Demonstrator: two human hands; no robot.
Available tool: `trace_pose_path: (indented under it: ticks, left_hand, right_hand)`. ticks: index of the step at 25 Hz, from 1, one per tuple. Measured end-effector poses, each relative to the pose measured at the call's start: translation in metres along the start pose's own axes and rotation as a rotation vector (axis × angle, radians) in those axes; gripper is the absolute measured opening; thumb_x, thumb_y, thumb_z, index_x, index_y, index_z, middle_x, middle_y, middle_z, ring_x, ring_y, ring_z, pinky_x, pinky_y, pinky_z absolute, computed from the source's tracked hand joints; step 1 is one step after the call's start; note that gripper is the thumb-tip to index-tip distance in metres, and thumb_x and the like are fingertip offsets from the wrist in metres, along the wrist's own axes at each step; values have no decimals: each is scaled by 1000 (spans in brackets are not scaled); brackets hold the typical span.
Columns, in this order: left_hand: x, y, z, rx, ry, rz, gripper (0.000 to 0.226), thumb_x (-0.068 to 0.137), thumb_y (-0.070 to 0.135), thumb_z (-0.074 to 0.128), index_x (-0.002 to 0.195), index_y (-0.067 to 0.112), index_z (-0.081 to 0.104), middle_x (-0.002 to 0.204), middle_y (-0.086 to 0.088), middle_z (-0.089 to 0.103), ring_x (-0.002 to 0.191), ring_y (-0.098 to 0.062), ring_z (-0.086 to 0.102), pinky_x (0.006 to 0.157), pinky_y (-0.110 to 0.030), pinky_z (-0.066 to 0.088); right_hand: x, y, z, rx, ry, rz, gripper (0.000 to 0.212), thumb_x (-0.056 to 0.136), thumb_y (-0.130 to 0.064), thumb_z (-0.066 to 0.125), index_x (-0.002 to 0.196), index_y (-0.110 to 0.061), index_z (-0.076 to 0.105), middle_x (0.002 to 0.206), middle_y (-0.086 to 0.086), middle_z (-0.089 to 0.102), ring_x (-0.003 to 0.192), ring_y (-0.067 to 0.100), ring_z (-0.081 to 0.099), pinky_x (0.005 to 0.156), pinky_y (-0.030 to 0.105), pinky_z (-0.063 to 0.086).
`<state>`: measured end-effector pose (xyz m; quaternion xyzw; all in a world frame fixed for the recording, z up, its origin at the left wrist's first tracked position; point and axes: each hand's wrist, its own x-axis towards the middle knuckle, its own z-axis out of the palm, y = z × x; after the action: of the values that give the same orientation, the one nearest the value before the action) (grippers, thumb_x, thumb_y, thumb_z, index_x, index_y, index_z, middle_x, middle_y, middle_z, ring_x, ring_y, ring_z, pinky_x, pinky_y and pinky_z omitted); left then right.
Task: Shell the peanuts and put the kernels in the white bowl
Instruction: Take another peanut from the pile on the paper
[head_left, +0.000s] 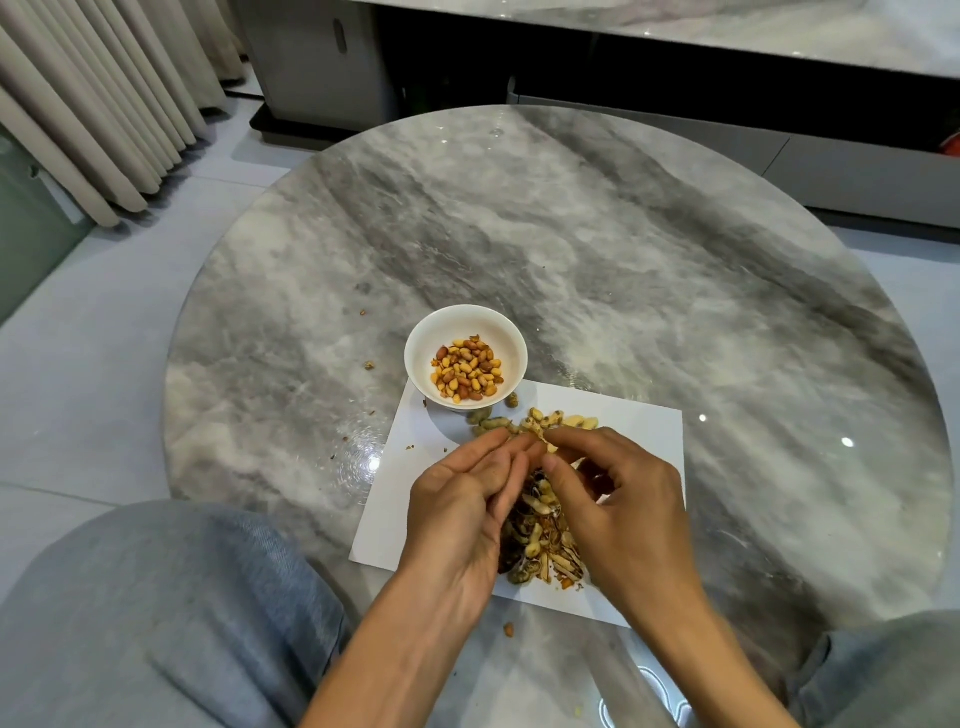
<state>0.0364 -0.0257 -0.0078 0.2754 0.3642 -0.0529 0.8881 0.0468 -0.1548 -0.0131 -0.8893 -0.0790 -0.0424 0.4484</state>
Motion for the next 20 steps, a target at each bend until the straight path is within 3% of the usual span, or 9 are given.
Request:
trace_pose_path:
  ticks: [4,7,10,13,17,20]
  left_hand:
    - [-3,2,1,-18,3,-49,22,97,0,53,115,-10,63,104,-24,73,94,-26,75,80,-28,60]
    - [-5,4,1,-34,-2,-139,31,102,15,50,115,-10,63,107,-24,72,97,-29,74,83,-33,60]
    - [-5,5,0,-30,-7,-167,41,103,27,48,120,-7,63,109,-23,72,95,-26,74,78,-32,62]
    - [-5,6,-1,20,-23,-193,47,103,35,45,122,-4,63,112,-21,72,103,-26,72,87,-34,57]
    - [-8,6,1,57,-43,-222,48,102,36,45,123,-4,62,111,-21,72,100,-27,73,80,-32,62]
    - [-10,4,0,77,-50,-239,48,102,34,46,122,-6,62,111,-22,72,99,-29,73,81,-34,61]
  right_hand:
    - [1,4,2,46,-9,33,18,88,-18,74,105,-24,77,88,-18,69,78,-3,62,69,8,43]
    - [2,6,-1,-19,1,-19,20,88,-18,74,107,-26,76,89,-16,67,76,0,60,68,13,43]
    - [1,3,1,-88,-128,-145,26,87,-20,69,112,-29,73,93,-12,64,84,2,60,73,19,47]
    - [1,3,7,-164,-241,-168,20,87,-22,66,106,-26,74,90,-9,62,82,11,60,72,29,51]
    - [6,3,5,-185,-183,-25,13,82,-15,74,90,-24,75,81,-11,62,68,3,54,63,12,39]
    - [5,1,5,-184,-189,27,14,78,-12,73,85,-24,73,78,-15,59,68,-1,53,60,8,36]
